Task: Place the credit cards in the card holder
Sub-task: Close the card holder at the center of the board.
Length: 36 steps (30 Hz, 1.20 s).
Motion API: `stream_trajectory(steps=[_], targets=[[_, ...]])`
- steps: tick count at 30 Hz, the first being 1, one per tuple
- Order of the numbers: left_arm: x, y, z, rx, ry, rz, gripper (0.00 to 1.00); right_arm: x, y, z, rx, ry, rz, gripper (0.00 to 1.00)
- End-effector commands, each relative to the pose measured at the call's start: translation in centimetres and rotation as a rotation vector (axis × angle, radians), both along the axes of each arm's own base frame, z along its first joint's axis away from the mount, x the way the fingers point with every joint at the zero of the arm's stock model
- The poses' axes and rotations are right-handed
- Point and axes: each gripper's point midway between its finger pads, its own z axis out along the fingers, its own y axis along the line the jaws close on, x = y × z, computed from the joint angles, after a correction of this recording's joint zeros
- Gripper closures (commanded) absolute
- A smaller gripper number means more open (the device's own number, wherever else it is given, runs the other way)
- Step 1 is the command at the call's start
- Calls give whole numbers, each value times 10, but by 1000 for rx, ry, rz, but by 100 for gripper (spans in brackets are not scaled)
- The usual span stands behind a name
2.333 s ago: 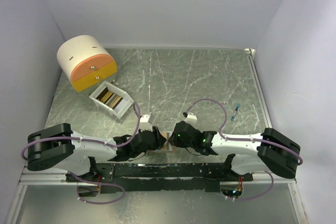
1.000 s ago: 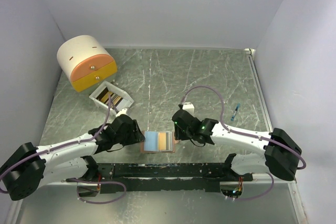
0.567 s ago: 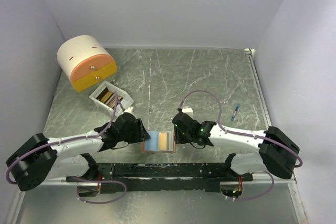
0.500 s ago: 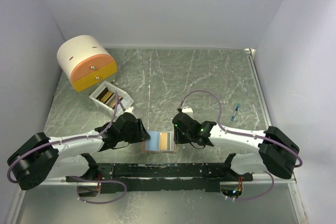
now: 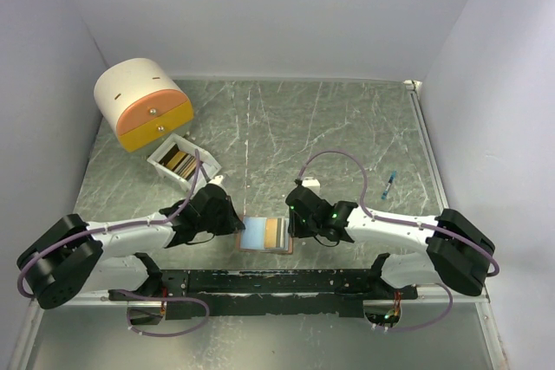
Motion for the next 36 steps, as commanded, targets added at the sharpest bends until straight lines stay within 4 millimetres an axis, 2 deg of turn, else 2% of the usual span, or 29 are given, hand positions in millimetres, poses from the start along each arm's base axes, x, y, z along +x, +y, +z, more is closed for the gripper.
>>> stream_trajectory(steps=[1,5,8,13,16,19,24,31,36], targets=[[-5,3,-1,34,18,-34,90,1,0,4,19,-5,-21,73],[-3,0,7,18,12,-28,93,8,-7,20,-19,-15,-87,62],[-7,-5,12,-35,16,-35,93,13,-8,40,-21,-25,-143,49],[-12,-13,17,-134,32,-21,93,13,12,65,50,-42,-147,36],[-12,-16,22,-176,28,-14,93,12,23,68,47,-57,-138,34],[-11,-15,25,-180,19,-5,93,10,36,60,42,-51,-121,32],[-13,-15,26,-197,19,-1,93,6,50,33,-21,-25,-74,28],[-11,-12,28,-192,7,10,93,8,44,3,-156,-13,-92,25],[-11,-12,26,-190,7,13,93,7,42,-8,-185,-3,-88,27]])
